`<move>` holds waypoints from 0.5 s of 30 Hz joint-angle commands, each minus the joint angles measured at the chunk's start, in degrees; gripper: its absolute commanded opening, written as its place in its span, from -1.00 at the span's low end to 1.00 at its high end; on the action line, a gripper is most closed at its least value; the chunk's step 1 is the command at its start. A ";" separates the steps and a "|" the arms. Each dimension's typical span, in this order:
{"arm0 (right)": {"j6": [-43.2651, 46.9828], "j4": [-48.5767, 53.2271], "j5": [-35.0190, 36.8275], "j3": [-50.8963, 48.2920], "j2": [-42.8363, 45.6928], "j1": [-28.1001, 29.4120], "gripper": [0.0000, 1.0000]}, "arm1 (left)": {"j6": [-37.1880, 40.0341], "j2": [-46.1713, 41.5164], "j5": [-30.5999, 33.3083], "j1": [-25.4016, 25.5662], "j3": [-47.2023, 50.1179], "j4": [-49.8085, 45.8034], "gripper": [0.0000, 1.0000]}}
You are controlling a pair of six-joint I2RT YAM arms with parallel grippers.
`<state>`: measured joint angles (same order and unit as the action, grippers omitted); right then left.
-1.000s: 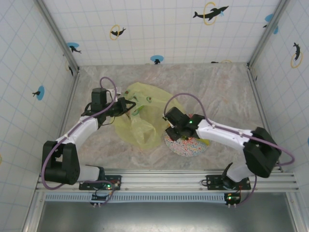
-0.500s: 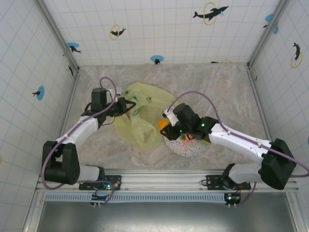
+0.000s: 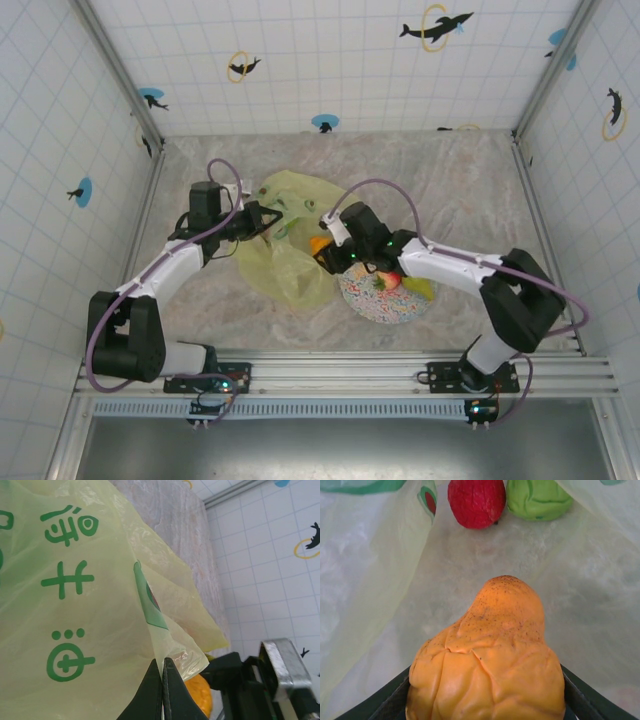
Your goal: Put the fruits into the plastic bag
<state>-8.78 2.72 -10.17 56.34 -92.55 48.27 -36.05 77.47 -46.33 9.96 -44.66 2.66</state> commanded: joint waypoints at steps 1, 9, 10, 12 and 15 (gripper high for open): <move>-2.16 -8.08 -1.19 2.68 -3.11 0.15 0.19 | -0.58 -1.33 -2.40 -0.43 0.28 2.68 -1.00; -7.47 -19.79 -0.05 2.32 -10.53 1.43 0.18 | -1.45 -1.82 -3.14 -0.27 0.73 4.12 -1.00; -8.16 -20.86 -0.45 2.37 -11.20 1.62 0.18 | -1.50 -1.79 -3.23 -0.33 0.71 4.18 -1.00; -9.66 -23.21 -1.54 2.91 -13.12 2.28 0.18 | -1.57 -1.88 -3.33 -0.27 0.74 4.20 -1.00; -11.49 -24.53 -2.86 4.53 -15.80 3.38 0.18 | -1.57 -2.06 -3.21 -0.25 0.80 4.20 -1.00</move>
<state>-17.26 -15.84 -11.38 57.63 -106.19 50.52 -37.17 76.51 -48.27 9.96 -44.60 5.32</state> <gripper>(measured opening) 0.629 0.041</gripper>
